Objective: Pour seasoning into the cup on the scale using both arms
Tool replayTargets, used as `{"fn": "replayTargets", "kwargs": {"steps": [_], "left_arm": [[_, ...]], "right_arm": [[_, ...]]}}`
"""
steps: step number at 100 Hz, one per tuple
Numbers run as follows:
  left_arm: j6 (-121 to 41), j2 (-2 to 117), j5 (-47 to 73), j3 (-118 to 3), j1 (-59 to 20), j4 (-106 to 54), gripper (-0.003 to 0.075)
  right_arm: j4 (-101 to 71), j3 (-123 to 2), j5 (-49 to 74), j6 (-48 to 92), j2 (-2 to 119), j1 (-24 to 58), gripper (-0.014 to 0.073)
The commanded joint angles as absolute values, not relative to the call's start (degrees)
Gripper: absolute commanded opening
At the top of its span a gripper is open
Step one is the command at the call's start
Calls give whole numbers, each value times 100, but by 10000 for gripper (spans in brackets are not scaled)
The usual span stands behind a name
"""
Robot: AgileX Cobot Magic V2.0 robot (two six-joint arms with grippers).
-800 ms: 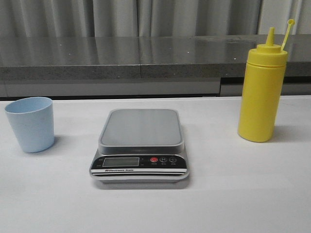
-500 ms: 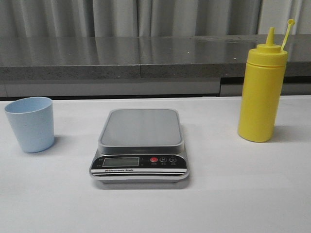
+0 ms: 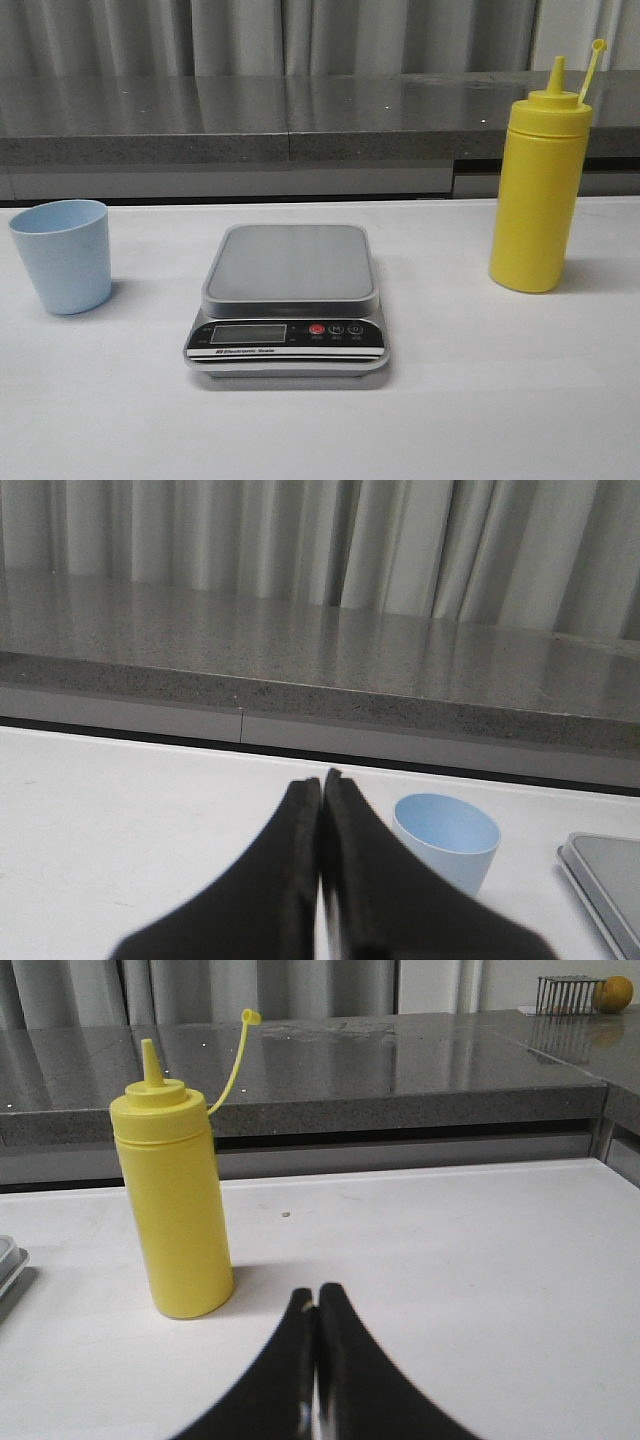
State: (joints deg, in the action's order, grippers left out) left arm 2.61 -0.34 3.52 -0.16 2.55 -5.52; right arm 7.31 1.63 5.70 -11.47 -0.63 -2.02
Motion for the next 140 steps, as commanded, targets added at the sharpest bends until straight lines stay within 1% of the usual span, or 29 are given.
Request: {"fn": "replayTargets", "kwargs": {"steps": [1,23,30,46,78,83,90,102,112,119,125,140], "left_arm": [[311,0,156,-264,260,-611,-21],[311,768,365,-954,260,-611,-21],[311,1110,605,-1253,260,-611,-21],[301,2100,1301,-1985,260,-611,-20],[301,4039,1499,-2909,260,-428,-15],[301,4308,1625,-3035,260,-428,6],[301,4649,1682,-3177,246,-428,63],[301,5092,1572,-3380,40,-428,195],[301,5470,1391,-3536,-195,-428,330],[301,5704,1377,-3705,-370,-428,391],[301,5954,1389,-3888,-494,-428,410],[301,6556,1693,-4453,-751,-428,410]], "right_arm": [[775,55,148,-1139,-185,-223,-67],[775,55,148,-1139,-185,-223,-67],[775,55,148,-1139,-185,-223,-67],[775,55,148,-1139,-185,-223,-67],[775,55,148,-1139,-185,-223,-67],[775,55,148,-1139,-185,-223,-67],[775,55,148,-1139,-185,-223,-67],[775,55,148,-1139,-185,-223,-67],[775,55,148,-1139,-185,-223,-67],[775,55,148,-1139,-185,-223,-67],[775,55,148,-1139,-185,-223,-67],[775,55,148,-1139,-185,-223,-67]]}}
